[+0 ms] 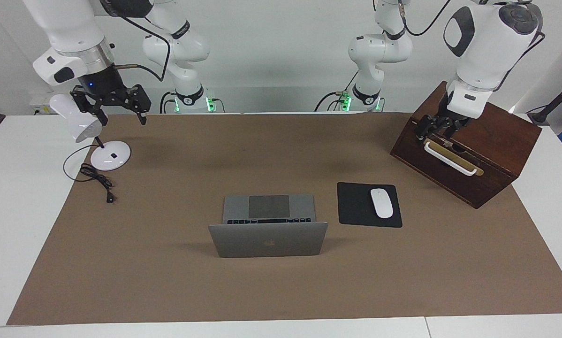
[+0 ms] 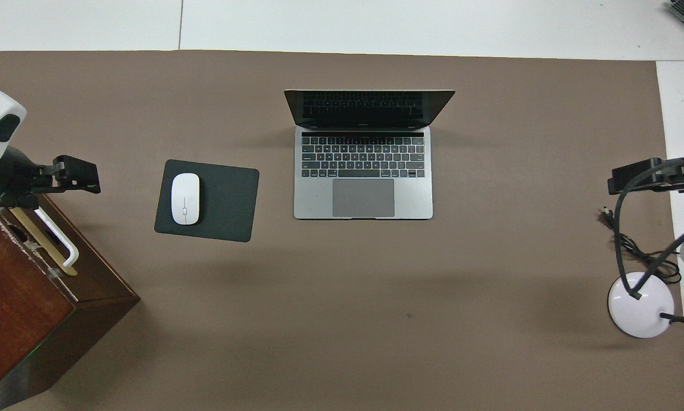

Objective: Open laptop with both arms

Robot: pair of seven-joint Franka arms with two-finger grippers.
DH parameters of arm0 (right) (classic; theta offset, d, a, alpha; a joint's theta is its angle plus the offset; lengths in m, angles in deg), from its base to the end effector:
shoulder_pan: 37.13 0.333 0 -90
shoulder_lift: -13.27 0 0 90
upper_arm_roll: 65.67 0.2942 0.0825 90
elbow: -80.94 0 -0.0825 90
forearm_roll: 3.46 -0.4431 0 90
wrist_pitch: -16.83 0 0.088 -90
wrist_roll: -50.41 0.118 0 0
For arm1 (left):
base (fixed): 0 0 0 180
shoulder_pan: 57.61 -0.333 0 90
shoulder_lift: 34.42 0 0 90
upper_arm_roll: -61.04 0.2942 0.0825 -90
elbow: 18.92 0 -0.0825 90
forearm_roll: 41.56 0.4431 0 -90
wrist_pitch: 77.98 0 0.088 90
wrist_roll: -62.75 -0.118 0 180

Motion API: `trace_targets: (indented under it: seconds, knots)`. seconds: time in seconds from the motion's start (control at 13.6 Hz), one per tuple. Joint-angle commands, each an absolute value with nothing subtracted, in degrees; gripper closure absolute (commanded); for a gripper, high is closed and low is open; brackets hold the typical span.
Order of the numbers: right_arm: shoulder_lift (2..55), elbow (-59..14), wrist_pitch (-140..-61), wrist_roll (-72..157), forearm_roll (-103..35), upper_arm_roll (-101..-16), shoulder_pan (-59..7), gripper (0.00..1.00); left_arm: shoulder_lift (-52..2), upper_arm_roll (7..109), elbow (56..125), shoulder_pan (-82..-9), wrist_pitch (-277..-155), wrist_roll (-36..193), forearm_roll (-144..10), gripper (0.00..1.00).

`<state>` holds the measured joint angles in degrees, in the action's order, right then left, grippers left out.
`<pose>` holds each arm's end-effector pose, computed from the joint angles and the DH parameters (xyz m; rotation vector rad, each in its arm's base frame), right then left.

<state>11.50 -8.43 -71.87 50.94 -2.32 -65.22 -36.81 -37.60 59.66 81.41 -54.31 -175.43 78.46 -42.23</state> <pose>0.6029 0.0058 0.6143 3.1215 0.0055 0.0303 0.6025 -0.0508 0.5405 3.1158 0.3032 0.0052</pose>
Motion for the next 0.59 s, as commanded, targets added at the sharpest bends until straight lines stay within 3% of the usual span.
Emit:
trace_targets:
  seconds: [0.0,0.52]
  knots:
    - [11.6,-8.27,-71.42,49.44,-3.11,-64.79,-37.48,0.0,-36.79,59.64,77.68,-54.1,-170.19,75.6,-41.12,0.0]
    - [11.6,-8.27,-71.42,49.35,-3.11,-64.79,-37.57,0.0,-37.06,59.64,77.76,-54.27,-171.58,69.44,-41.38,0.0]
